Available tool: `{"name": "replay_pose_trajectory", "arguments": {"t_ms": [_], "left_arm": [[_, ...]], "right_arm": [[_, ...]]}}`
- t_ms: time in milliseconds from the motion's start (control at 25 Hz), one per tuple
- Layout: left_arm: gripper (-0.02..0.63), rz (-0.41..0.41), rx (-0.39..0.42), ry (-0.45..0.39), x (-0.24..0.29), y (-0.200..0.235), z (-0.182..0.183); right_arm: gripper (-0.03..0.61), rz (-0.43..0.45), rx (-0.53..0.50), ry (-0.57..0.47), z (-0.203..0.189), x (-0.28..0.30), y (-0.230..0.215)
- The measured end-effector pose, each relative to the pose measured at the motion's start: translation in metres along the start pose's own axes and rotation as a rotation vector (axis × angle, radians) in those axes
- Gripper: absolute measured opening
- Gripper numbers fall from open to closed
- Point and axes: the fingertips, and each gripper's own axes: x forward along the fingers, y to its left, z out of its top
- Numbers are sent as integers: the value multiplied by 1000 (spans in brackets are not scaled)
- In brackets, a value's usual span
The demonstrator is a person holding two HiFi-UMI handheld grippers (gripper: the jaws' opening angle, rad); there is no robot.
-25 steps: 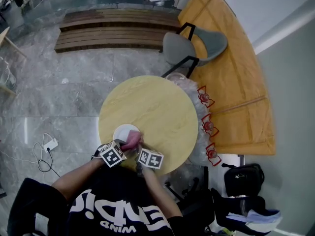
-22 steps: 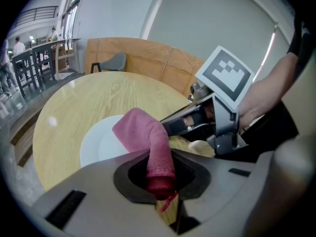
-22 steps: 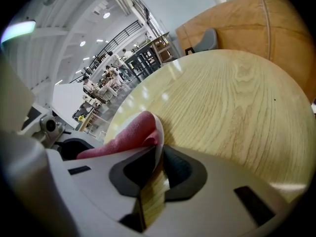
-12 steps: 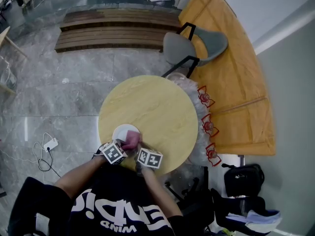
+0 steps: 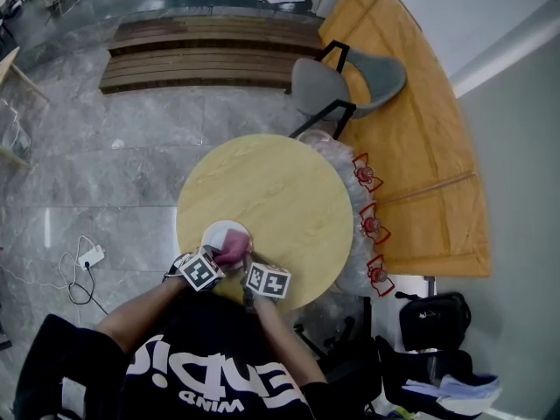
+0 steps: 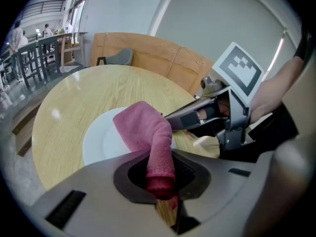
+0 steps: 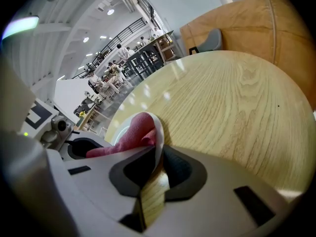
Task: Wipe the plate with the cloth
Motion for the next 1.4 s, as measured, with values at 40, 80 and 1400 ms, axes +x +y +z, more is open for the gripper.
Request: {"name": "replay_pose_trajectory", "arguments": {"t_ms": [40,80,1400], "left_arm": [[49,2,-3,2,0,1,-1],[49,4,-5,3,0,2,-2],[50,55,-47,0,-22,35,-13]], "right_arm": [[66,0,-1,1,0,0,0],[66,1,-1,2,-1,1,-1],[66,11,1,3,1,2,0]]}}
